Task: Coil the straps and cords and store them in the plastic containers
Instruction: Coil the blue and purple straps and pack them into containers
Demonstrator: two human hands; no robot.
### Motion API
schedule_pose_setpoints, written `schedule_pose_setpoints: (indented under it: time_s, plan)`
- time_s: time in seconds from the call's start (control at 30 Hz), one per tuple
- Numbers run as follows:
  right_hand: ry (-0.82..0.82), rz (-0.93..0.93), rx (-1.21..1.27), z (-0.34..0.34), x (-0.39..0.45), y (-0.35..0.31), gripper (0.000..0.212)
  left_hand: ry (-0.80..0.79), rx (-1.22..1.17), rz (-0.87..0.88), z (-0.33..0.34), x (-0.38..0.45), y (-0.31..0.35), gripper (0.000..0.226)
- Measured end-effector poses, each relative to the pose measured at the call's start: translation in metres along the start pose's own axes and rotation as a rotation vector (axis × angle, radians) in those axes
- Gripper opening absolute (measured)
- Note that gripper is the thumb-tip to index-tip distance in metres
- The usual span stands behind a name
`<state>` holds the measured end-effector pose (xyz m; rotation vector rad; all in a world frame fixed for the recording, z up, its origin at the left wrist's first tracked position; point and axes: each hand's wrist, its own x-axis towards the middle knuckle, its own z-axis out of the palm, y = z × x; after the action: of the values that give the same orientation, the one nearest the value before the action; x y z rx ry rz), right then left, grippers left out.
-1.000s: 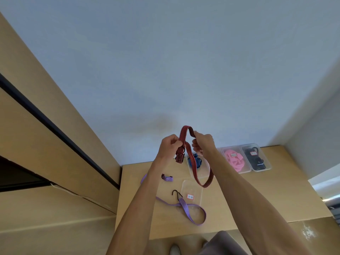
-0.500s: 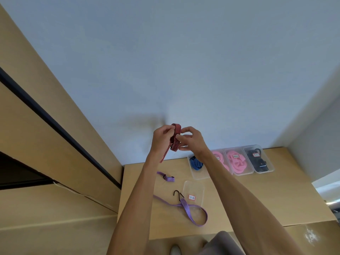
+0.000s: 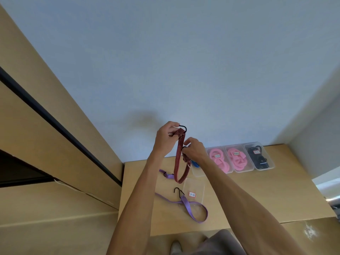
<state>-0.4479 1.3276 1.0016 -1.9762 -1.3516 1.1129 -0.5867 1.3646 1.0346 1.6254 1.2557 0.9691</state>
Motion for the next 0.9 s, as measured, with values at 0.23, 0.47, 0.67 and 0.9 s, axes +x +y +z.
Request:
schedule_pose_setpoints:
  time_s: [0.23, 0.47, 0.67, 0.9]
  plan:
    - [0.229, -0.254, 0.291, -0.009, -0.006, -0.018, 0.057, 0.017, -0.182, -0.016, -0.005, 0.001, 0.006, 0.038]
    - [0.098, -0.413, 0.638, -0.022, -0.004, -0.043, 0.008, 0.086, -0.129, 0.018, -0.004, 0.000, 0.020, 0.028]
    - [0.163, -0.461, 0.713, -0.034, -0.002, -0.049, 0.009, 0.045, -0.209, -0.330, -0.010, 0.006, 0.034, 0.039]
    - [0.054, -0.373, 0.732, -0.036, -0.005, -0.051, 0.023, 0.061, -0.558, -0.441, -0.013, 0.011, 0.043, 0.004]
